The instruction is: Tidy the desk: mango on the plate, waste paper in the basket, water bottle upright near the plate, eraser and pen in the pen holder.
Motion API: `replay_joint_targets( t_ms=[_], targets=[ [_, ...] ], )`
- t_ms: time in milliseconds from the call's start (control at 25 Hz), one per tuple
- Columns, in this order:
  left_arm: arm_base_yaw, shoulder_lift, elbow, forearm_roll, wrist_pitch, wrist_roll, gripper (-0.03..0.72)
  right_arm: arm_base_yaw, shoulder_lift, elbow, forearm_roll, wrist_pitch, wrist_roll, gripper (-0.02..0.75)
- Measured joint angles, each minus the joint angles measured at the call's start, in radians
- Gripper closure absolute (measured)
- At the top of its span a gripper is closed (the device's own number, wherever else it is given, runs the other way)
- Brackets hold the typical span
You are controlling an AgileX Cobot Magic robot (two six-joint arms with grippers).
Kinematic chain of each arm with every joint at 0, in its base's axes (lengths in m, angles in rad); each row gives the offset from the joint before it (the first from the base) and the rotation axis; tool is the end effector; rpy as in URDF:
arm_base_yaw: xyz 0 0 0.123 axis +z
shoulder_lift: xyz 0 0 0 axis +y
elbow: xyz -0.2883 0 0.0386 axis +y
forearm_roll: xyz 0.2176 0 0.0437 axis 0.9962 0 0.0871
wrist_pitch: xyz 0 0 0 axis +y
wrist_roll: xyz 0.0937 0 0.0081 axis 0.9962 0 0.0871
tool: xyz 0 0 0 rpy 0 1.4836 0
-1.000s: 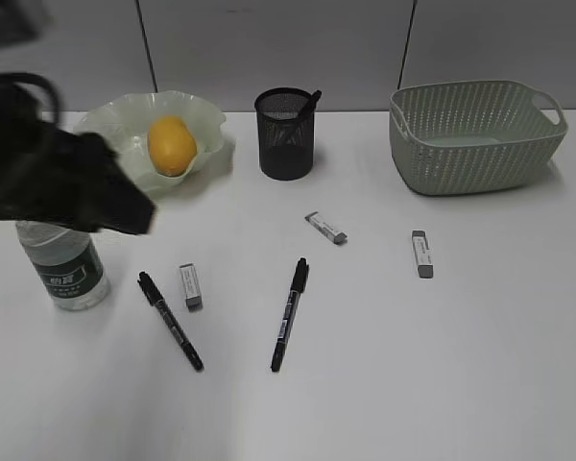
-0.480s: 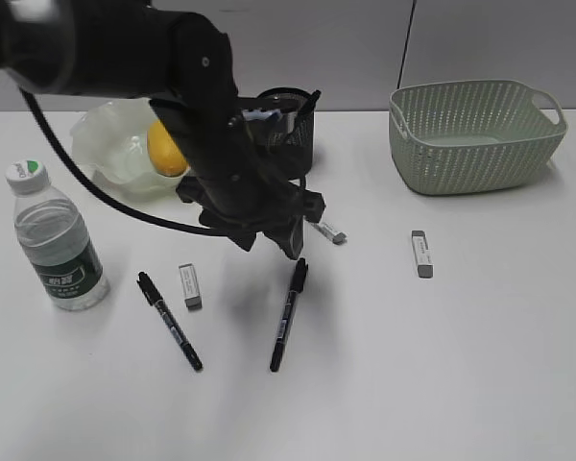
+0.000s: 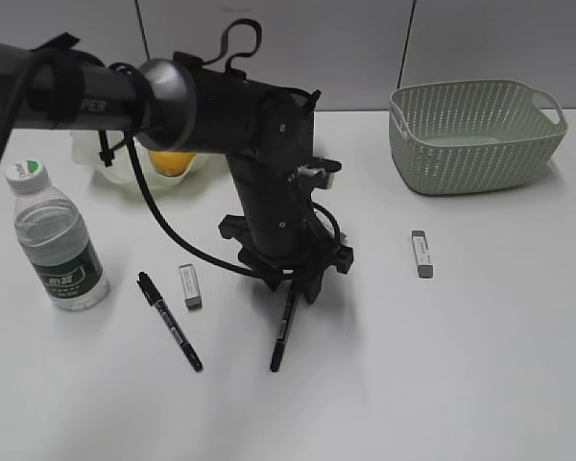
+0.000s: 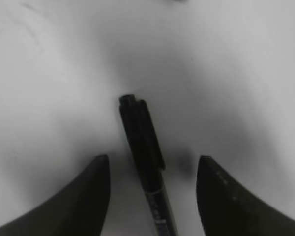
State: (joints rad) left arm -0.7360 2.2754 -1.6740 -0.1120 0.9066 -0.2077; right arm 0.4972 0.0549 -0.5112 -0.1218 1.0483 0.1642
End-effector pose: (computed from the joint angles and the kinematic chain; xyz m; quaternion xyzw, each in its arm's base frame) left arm 0.3165 -0.2978 0.1380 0.2299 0.9692 -0.0755 0.0455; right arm -0.0196 -0.0219 0.2674 -0.1418 0.8479 0.1071 0.4995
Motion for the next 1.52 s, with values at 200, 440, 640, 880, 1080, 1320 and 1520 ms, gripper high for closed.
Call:
replay_joint_targets(
  t_ms=[200, 440, 640, 880, 1080, 1320, 1520],
  targets=[
    [-0.008, 0.014, -0.015, 0.055, 0.026, -0.013, 0.433, 0.0, 0.0, 0.0, 0.0, 0.0, 0.0, 0.292],
    [-0.008, 0.013, -0.016, 0.085, 0.016, -0.014, 0.575, 0.0, 0.0, 0.0, -0.001, 0.0, 0.0, 0.313],
    [-0.01, -0.061, -0.001, 0.141, -0.172, -0.014, 0.575, 0.0, 0.0, 0.0, -0.001, 0.0, 0.0, 0.325],
    [0.05, -0.235, -0.002, 0.219, -0.599, -0.015, 0.575, 0.0, 0.0, 0.0, -0.001, 0.0, 0.0, 0.325],
    [0.158, -0.22, -0.002, 0.233, -0.939, -0.015, 0.575, 0.0, 0.0, 0.0, -0.001, 0.0, 0.0, 0.325],
    [0.211, -0.093, -0.001, 0.229, -1.299, -0.017, 0.575, 0.0, 0.0, 0.0, -0.001, 0.0, 0.0, 0.325],
    [0.214, -0.017, -0.001, 0.23, -1.379, 0.044, 0.575, 0.0, 0.0, 0.0, -0.001, 0.0, 0.0, 0.325]
  ],
)
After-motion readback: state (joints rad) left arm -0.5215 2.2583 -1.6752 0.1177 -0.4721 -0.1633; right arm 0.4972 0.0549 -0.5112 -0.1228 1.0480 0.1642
